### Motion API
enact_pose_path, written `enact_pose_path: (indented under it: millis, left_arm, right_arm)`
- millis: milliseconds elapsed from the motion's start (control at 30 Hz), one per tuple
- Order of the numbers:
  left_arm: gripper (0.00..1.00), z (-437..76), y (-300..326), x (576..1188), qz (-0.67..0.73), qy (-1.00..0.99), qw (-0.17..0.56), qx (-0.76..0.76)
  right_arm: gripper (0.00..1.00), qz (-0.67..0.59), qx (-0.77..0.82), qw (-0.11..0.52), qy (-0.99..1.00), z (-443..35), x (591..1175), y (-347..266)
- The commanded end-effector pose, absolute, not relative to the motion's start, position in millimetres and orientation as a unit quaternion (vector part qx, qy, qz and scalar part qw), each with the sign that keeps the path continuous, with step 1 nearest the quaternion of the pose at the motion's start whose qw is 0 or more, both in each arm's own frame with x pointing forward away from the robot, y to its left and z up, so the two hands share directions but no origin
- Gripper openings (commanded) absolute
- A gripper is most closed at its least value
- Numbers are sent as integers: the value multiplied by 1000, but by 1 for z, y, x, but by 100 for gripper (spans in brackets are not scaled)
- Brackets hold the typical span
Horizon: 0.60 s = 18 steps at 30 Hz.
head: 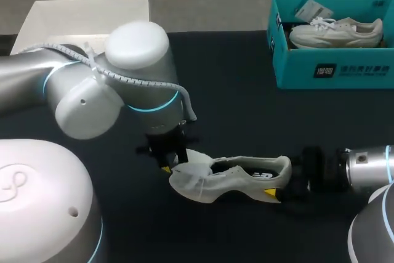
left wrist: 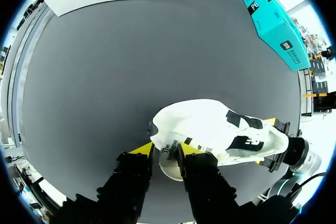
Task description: Take the shoe out of the shoebox, open the shoe tongue, remove and reinsert the insole, then place the shoe into the shoebox
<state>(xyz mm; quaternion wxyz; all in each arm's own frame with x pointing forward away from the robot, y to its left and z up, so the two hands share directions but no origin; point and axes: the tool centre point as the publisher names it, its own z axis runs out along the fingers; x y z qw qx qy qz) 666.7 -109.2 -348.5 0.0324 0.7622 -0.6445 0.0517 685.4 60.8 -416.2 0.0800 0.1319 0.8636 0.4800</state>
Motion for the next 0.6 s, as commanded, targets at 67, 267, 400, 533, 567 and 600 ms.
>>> enact_pose_path:
  millis: [67,267,400,533,567,600]
  left_arm:
    - [34,-363,-108,667,85,-643,66,759]
    - [69,-370,-108,663,85,-639,75,761]
    - [81,-374,-107,661,83,-637,80,763]
    - [100,-360,-111,657,104,-666,77,734]
    - [100,-355,-113,657,109,-679,74,722]
    - [100,-350,-116,656,106,-699,72,704]
  right_arm:
    - [0,478,133,81,865,-418,686,61]
    - [0,478,133,81,865,-418,686,61]
    - [0,478,133,81,865,-418,686,61]
    - [0,478,133,81,865,-418,686,61]
    - [0,478,133,81,865,-418,686,61]
    - [0,478,133,81,865,-418,686,61]
